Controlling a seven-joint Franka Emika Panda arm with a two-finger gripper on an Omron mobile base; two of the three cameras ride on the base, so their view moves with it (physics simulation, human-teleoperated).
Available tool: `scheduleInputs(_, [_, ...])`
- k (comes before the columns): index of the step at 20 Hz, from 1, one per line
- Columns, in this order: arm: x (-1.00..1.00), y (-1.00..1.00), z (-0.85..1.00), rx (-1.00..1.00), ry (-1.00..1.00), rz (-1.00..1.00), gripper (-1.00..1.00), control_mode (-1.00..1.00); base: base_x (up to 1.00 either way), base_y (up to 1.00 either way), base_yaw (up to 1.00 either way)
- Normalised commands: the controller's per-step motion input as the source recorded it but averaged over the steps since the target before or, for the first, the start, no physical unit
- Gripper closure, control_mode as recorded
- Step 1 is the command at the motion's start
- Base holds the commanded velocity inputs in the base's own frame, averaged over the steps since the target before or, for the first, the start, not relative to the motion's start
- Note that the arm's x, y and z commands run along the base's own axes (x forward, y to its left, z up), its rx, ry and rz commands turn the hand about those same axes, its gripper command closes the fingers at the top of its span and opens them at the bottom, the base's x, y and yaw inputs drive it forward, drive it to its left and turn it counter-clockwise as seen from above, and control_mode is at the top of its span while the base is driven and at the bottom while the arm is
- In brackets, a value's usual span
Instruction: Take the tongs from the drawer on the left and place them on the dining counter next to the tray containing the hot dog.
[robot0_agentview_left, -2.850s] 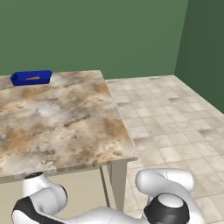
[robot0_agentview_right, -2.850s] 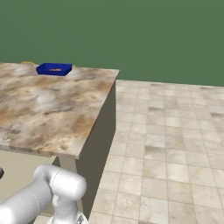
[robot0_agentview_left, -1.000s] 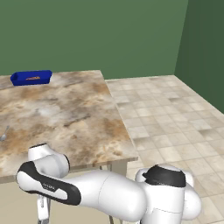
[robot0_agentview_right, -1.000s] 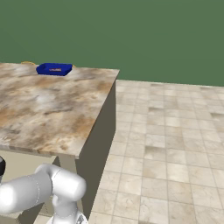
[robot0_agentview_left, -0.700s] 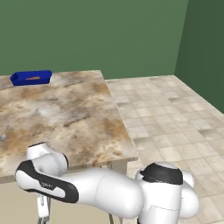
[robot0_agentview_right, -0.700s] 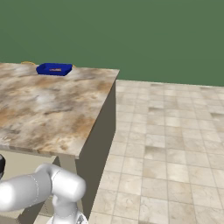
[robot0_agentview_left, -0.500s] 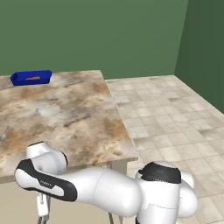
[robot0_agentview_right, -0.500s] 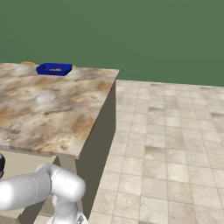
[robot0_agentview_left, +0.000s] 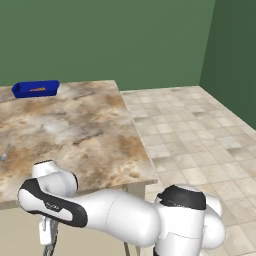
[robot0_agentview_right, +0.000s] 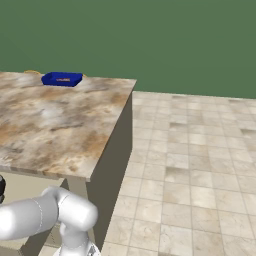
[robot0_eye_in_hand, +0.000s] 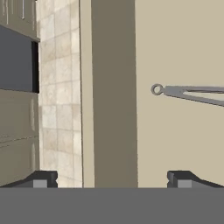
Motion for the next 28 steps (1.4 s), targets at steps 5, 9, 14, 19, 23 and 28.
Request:
scheduleInputs(5, [0.00,0.00,0.00,0.00,0.00,-0.09,-1.00,-1.00,0.00,0.00,0.00])
scheduleInputs(9, [0.00,0.00,0.00,0.00,0.00,-0.11,-1.00,-1.00,0.00,0.00,0.00])
scheduleInputs(14, [0.00,0.00,0.00,0.00,0.00,-0.11,-1.00,-1.00,0.00,0.00,0.00])
scheduleInputs(19, [-0.03,0.00,0.00,0.00,0.00,-0.12,-1.00,-1.00,0.00,0.00,0.00])
scheduleInputs(23, [0.00,0.00,0.00,0.00,0.00,-0.12,-1.00,-1.00,0.00,0.00,0.00])
scheduleInputs(28, [-0.03,0.00,0.00,0.00,0.00,-0.11,-1.00,-1.00,0.00,0.00,0.00])
